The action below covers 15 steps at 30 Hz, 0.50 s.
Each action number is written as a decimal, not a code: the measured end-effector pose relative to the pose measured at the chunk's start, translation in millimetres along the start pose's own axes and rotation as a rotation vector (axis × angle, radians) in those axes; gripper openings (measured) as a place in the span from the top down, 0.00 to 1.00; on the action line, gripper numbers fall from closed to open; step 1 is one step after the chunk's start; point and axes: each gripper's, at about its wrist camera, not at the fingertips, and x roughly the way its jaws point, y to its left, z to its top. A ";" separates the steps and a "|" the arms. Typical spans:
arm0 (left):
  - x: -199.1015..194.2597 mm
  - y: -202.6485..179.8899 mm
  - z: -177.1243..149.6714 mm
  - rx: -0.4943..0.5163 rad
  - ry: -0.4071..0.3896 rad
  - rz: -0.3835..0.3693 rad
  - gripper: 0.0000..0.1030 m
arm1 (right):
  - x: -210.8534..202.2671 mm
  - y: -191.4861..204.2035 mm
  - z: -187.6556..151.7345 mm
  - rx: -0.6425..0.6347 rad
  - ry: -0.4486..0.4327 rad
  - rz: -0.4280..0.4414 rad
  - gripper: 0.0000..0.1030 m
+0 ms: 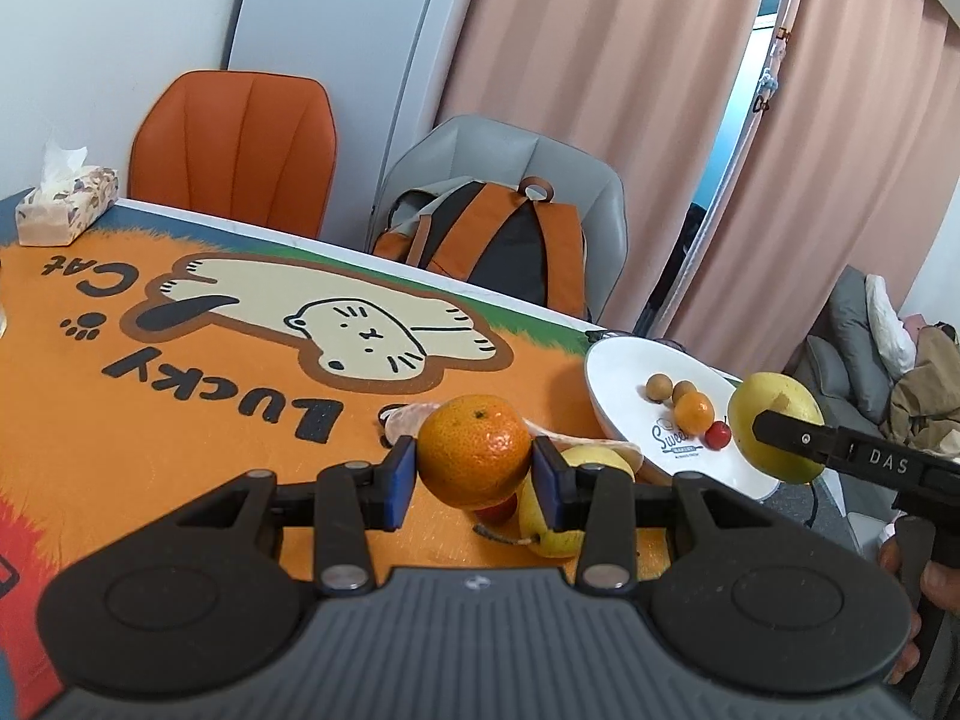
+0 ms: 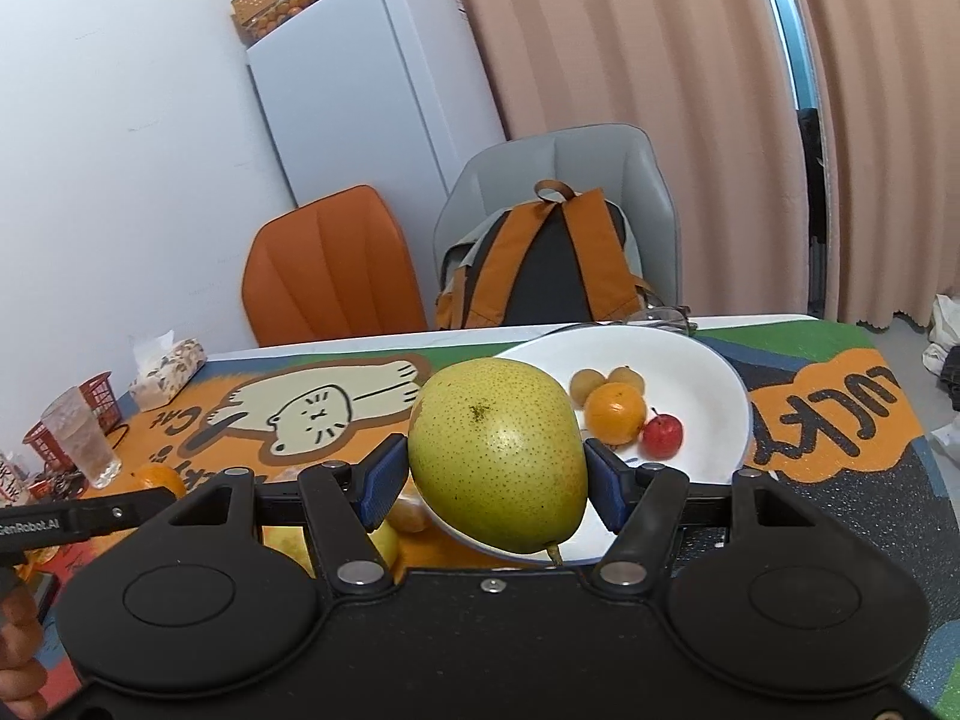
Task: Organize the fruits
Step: 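Carry the green pear and mandarin onto the white plate and open both tools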
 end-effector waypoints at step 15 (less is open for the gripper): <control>29.1 -43.3 9.3 0.048 0.005 -0.048 0.61 | 9.9 -10.0 -11.7 -0.016 0.020 -0.040 0.40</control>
